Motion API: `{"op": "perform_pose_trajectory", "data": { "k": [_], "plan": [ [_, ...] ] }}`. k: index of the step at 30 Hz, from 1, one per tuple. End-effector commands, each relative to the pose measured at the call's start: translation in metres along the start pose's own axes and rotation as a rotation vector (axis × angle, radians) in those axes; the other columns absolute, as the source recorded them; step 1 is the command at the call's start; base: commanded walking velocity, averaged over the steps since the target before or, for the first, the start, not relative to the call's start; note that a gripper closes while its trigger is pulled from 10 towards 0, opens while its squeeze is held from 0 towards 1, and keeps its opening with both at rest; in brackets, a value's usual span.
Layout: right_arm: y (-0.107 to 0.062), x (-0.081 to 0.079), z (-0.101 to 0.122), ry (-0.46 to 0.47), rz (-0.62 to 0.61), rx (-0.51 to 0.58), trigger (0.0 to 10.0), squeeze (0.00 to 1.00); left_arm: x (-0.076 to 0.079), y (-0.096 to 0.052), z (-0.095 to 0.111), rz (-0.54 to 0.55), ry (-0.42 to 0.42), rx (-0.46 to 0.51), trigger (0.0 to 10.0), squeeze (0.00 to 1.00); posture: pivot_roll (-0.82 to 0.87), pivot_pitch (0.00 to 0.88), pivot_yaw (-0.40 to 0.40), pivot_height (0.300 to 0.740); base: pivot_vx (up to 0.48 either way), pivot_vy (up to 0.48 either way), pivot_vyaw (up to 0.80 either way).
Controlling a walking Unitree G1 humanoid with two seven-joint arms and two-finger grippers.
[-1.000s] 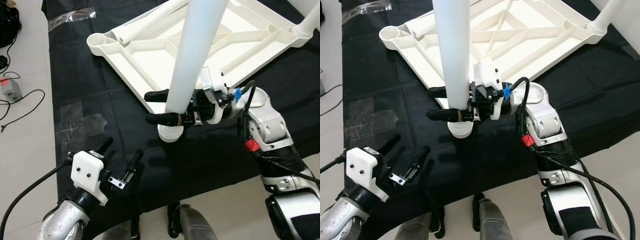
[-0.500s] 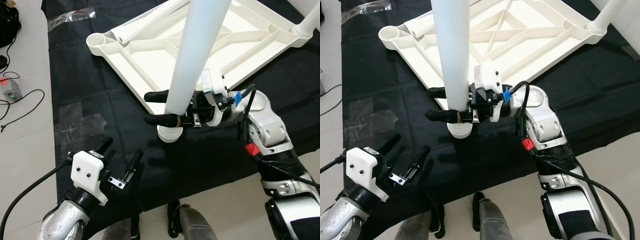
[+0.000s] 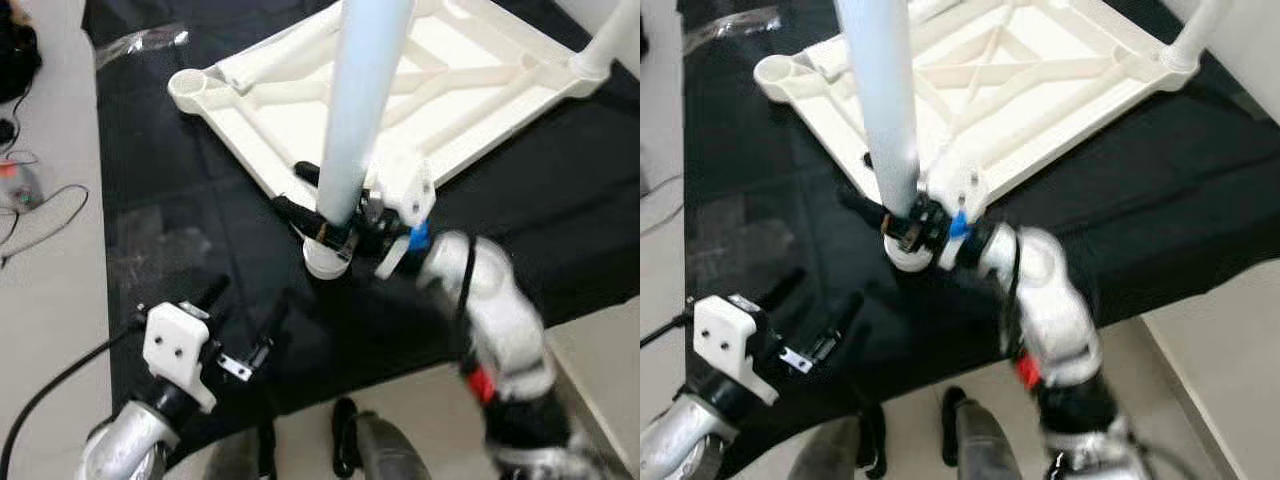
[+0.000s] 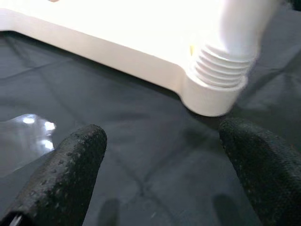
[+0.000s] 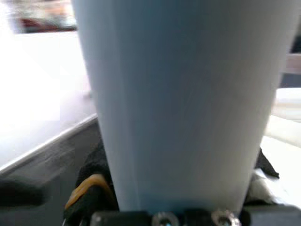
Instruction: Building children table
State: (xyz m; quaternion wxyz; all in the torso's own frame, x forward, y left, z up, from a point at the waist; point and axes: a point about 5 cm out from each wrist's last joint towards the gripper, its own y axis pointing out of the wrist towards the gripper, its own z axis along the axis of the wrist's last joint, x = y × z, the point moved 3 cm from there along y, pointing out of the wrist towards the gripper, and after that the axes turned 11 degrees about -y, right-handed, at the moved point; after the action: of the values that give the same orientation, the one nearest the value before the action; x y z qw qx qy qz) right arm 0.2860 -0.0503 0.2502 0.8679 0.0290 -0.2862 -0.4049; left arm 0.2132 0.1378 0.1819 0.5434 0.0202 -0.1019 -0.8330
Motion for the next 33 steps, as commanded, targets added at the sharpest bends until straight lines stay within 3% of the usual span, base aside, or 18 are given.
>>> {"op": "perform_pose_trajectory", "data": {
  "k": [1, 8, 9, 12, 14, 17, 19, 21, 22, 23, 24, 25, 28, 29, 30, 31, 32, 33],
  "plan": [
    [-0.016, -0.017, -0.051, 0.055, -0.008, -0.278, 10.0, 0.00, -0.002, -0.002, -0.007, 0.013, 0.002, -0.026, 10.0, 0.00, 0.05, 0.363, -0.027, 0.740, 0.000, 0.000, 0.00],
    [-0.012, -0.021, -0.058, 0.032, -0.017, -0.297, 10.0, 0.00, -0.010, -0.002, -0.005, 0.039, 0.056, -0.036, 10.0, 0.00, 0.05, 0.306, -0.038, 0.740, 0.000, 0.000, 0.00],
    [-0.012, -0.022, -0.058, 0.030, -0.018, -0.298, 10.0, 0.00, -0.023, 0.000, 0.005, 0.077, 0.084, -0.011, 10.0, 0.00, 0.05, 0.296, -0.043, 0.740, 0.000, 0.000, 0.00],
    [-0.011, -0.022, -0.057, 0.029, -0.023, -0.302, 10.0, 0.00, -0.031, 0.002, 0.012, 0.104, 0.100, 0.009, 10.0, 0.00, 0.05, 0.296, -0.043, 0.740, 0.000, 0.000, 0.00],
    [-0.012, -0.025, -0.056, 0.025, -0.045, -0.313, 10.0, 0.00, -0.052, 0.009, 0.038, 0.152, 0.103, 0.083, 10.0, 0.00, 0.05, 0.284, -0.047, 0.740, 0.000, 0.000, 0.00],
    [-0.013, -0.026, -0.055, 0.021, -0.066, -0.322, 10.0, 0.00, -0.062, 0.014, 0.063, 0.149, 0.102, 0.152, 10.0, 0.00, 0.05, 0.282, -0.047, 0.740, 0.000, 0.000, 0.00],
    [-0.013, -0.026, -0.055, 0.021, -0.066, -0.322, 10.0, 0.00, -0.062, 0.014, 0.063, 0.149, 0.102, 0.152, 10.0, 0.00, 0.05, 0.282, -0.047, 0.740, 0.000, 0.000, 0.00],
    [-0.012, -0.023, -0.055, 0.020, -0.088, -0.325, 10.0, 0.00, -0.061, 0.031, 0.119, -0.018, 0.059, 0.268, 10.0, 0.00, 0.06, 0.271, -0.043, 0.740, 0.000, 0.000, 0.00],
    [-0.012, -0.023, -0.055, 0.020, -0.088, -0.325, 10.0, 0.00, -0.061, 0.031, 0.119, -0.018, 0.059, 0.268, 10.0, 0.00, 0.06, 0.271, -0.043, 0.740, 0.000, 0.000, 0.00],
    [-0.011, -0.020, -0.056, 0.021, -0.104, -0.326, 10.0, 0.00, -0.031, 0.038, 0.163, -0.332, -0.004, 0.317, 10.0, 0.00, 0.06, 0.261, -0.036, 0.740, 0.000, 0.000, 0.00],
    [-0.011, -0.020, -0.056, 0.021, -0.104, -0.326, 10.0, 0.00, -0.031, 0.038, 0.163, -0.332, -0.004, 0.317, 10.0, 0.00, 0.06, 0.261, -0.036, 0.740, 0.000, 0.000, 0.00],
    [-0.010, -0.020, -0.057, 0.024, -0.109, -0.326, 10.0, 0.00, -0.009, 0.038, 0.180, -0.532, -0.056, 0.325, 10.0, 0.00, 0.06, 0.259, -0.037, 0.740, 0.000, 0.000, 0.00],
    [-0.010, -0.020, -0.057, 0.025, -0.110, -0.327, 10.0, 0.00, -0.003, 0.038, 0.184, -0.589, -0.076, 0.329, 10.0, 0.00, 0.07, 0.259, -0.037, 0.740, 0.000, 0.000, 0.00],
    [-0.009, -0.020, -0.057, 0.028, -0.112, -0.327, 10.0, 0.00, 0.004, 0.037, 0.189, -0.674, -0.099, 0.324, 10.0, 0.09, 0.07, 0.259, -0.038, 0.740, 0.000, 0.000, 0.00],
    [-0.009, -0.020, -0.057, 0.028, -0.112, -0.327, 10.0, 0.00, 0.004, 0.037, 0.189, -0.674, -0.099, 0.324, 10.0, 0.09, 0.07, 0.259, -0.038, 0.740, 0.000, 0.000, 0.00],
    [-0.008, -0.020, -0.057, 0.033, -0.115, -0.326, 10.0, 0.00, 0.014, 0.035, 0.194, -0.791, -0.133, 0.307, 10.0, 1.00, 0.07, 0.256, -0.039, 0.740, 0.000, 0.000, 0.00],
    [-0.008, -0.020, -0.057, 0.033, -0.115, -0.326, 10.0, 0.00, 0.014, 0.035, 0.194, -0.791, -0.133, 0.307, 10.0, 1.00, 0.07, 0.256, -0.039, 0.740, 0.000, 0.000, 0.00],
    [-0.008, -0.021, -0.057, 0.037, -0.118, -0.325, 10.0, 0.00, 0.022, 0.032, 0.198, -0.891, -0.143, 0.281, 10.0, 1.00, 0.07, 0.257, -0.038, 0.740, 0.000, 0.000, 0.00]
  ]
}}
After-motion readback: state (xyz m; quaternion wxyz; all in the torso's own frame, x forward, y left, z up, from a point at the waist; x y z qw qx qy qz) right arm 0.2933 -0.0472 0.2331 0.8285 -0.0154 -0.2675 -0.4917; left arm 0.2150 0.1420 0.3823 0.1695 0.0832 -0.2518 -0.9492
